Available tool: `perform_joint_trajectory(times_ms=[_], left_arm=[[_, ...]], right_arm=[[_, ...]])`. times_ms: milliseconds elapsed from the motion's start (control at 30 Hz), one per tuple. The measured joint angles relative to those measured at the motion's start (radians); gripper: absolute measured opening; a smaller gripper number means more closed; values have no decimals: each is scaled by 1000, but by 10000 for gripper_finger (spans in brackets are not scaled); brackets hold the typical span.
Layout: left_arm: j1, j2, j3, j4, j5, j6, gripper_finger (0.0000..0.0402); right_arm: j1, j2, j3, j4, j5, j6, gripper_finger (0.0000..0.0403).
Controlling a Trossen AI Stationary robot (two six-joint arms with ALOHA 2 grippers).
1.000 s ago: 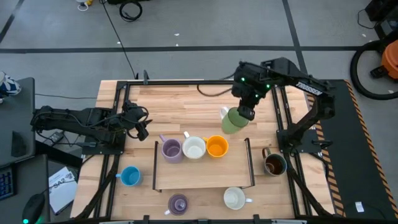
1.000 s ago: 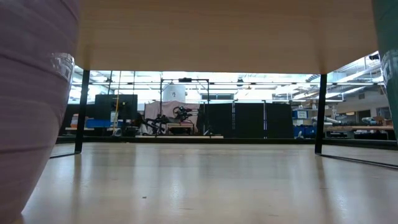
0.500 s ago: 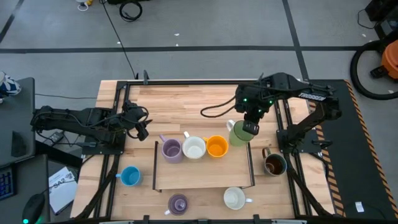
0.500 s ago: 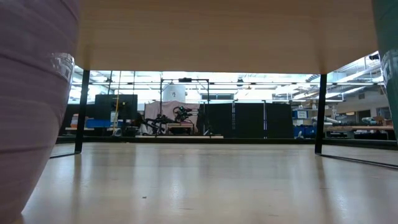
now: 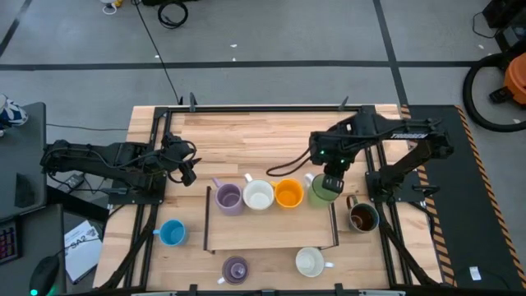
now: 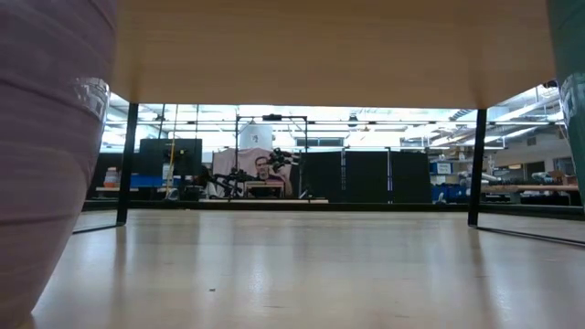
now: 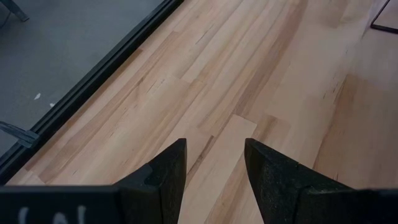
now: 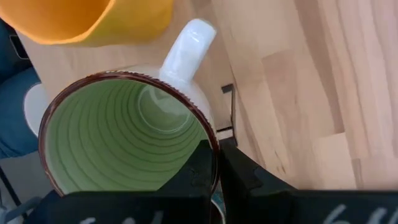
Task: Place coffee mugs
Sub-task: Put the green mug on the shelf, then put the blue mug on the shelf
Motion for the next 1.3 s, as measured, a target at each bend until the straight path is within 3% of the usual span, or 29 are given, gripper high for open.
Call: perform_joint_trajectory(times_ms=[400,1300], left_arm=[[0,0,0,0,0,0,169],[0,0,0,0,0,0,169]], right_arm=[[16,1,-4,19,38,-1,25],[15,2,-4,64,23,-25,136]])
